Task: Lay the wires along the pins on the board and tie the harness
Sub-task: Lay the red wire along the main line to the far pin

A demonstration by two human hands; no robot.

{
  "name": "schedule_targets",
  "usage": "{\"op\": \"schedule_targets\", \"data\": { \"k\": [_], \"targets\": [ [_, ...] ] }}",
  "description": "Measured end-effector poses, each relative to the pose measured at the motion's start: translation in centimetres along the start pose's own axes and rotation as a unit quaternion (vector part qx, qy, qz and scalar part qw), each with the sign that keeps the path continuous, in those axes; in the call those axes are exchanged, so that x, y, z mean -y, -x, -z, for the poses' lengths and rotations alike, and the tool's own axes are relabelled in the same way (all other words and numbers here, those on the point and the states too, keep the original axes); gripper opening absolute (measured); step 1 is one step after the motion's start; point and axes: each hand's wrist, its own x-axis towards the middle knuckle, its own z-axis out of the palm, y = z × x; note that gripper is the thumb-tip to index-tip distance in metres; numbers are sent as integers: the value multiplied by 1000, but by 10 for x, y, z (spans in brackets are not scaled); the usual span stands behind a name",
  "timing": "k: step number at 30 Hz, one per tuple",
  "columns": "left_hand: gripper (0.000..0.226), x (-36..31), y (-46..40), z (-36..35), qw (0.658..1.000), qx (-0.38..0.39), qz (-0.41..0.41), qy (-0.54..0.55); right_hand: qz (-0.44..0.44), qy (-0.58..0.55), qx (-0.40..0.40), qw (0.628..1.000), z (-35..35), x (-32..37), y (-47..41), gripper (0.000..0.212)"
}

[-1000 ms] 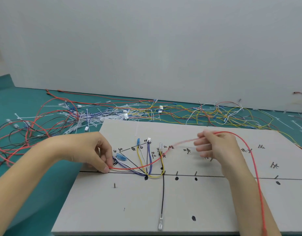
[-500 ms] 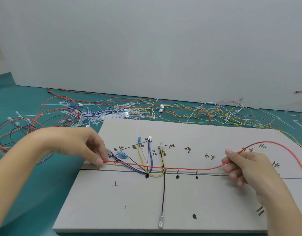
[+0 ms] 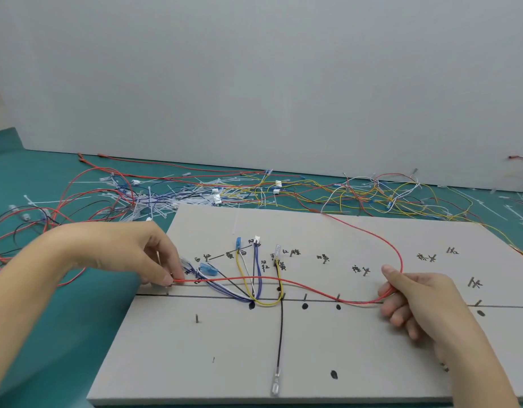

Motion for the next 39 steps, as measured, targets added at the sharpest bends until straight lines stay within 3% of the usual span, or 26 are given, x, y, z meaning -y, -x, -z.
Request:
{"op": "schedule_targets", "data": {
  "k": [7,13,20,23,29,35,39],
  "targets": [
    [29,2,2,2,1000,11,-4,-9,24,-177,-32,983,4,3,6,33],
    [26,2,2,2,1000,6,2,6,44,-338,-22,940,-3,7,11,20],
    [21,0,1,1,999,-32,12,-25,31,-455,-59,888,-14,3,27,21],
    [23,-3,3,0,999,-24,17,-28,22,-450,-90,888,-18,-3,36,20],
    [31,-12,4,-5,996,-47,27,-66,59,-341,-103,933,-22,-6,46,17],
    [5,-26,-8,-19,993,-111,-36,-32,54,-316,-115,940,-23,-5,44,21],
    [7,-37,-17,-34,988,-132,-75,-23,53,-326,-133,934,-24,-4,43,22]
  ]
}}
